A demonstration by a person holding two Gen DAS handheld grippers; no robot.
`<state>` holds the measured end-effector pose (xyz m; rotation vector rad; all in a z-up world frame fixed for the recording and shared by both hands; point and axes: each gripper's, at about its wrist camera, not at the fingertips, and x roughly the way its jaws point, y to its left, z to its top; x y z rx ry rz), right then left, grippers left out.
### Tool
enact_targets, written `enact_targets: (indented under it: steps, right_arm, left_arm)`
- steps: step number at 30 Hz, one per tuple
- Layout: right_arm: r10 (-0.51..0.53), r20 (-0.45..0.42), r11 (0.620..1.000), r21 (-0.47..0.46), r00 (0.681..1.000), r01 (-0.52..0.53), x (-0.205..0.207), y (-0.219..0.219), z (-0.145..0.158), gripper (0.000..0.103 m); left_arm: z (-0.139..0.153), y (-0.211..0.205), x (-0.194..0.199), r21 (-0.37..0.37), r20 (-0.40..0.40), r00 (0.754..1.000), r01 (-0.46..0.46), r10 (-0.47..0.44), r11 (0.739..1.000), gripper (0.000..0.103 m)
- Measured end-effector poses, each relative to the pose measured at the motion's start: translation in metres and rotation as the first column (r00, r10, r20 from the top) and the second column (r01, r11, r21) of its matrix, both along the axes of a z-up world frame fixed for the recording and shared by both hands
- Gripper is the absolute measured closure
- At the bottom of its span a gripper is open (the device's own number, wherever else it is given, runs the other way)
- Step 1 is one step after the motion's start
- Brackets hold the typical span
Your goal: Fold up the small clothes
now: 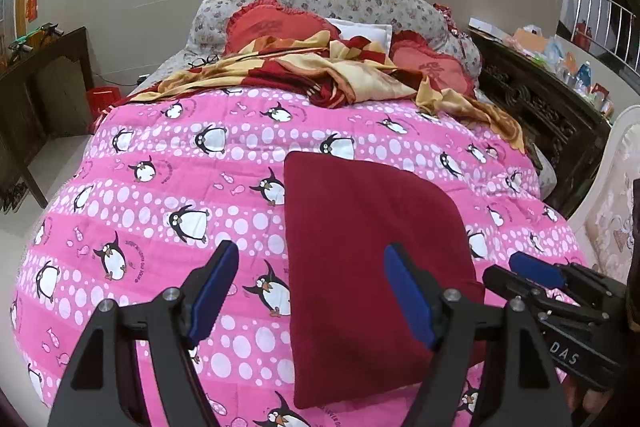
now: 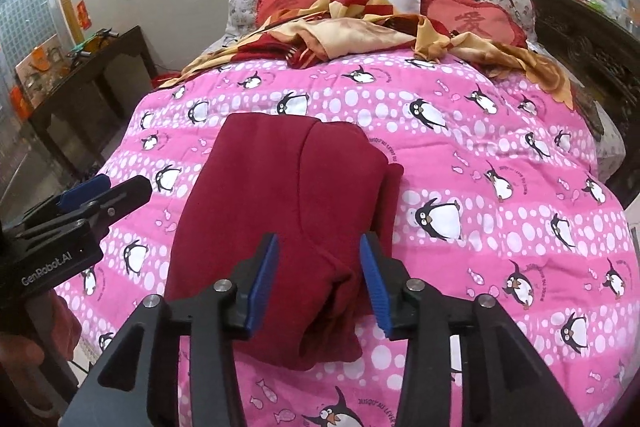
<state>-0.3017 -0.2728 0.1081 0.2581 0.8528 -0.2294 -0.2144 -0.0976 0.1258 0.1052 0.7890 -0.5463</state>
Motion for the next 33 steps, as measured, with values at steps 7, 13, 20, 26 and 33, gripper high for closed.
enact_targets:
  steps: [7, 13, 20, 26, 33]
  right_arm:
    - [0.004, 0.003, 1.000, 0.001, 1.000, -0.004, 0.004, 0.000, 0.003, 0.029]
    - [0.008, -0.013, 1.000, 0.005, 1.000, -0.007, 0.009, 0.001, -0.001, 0.028]
    - [0.003, -0.020, 1.000, 0.016, 1.000, -0.003, 0.012, -0.001, -0.005, 0.027]
    - [0.001, -0.028, 1.000, 0.029, 1.000, 0.000, 0.014, -0.003, -0.009, 0.027]
    - [0.000, -0.038, 0.999, 0.045, 0.999, 0.002, 0.018, -0.005, -0.014, 0.027]
  left_arm:
    - [0.000, 0.001, 0.001, 0.002, -0.002, 1.000, 0.001, -0.001, 1.000, 0.024]
    - [0.000, 0.001, 0.002, 0.012, -0.002, 1.000, -0.002, 0.002, 1.000, 0.024]
    - [-0.005, 0.000, 0.004, 0.019, -0.005, 1.000, 0.000, 0.000, 1.000, 0.024]
    - [-0.010, -0.002, 0.006, 0.026, -0.011, 1.000, 0.004, -0.004, 1.000, 0.024]
    - [-0.016, -0.004, 0.011, 0.034, -0.024, 1.000, 0.002, -0.001, 0.999, 0.024]
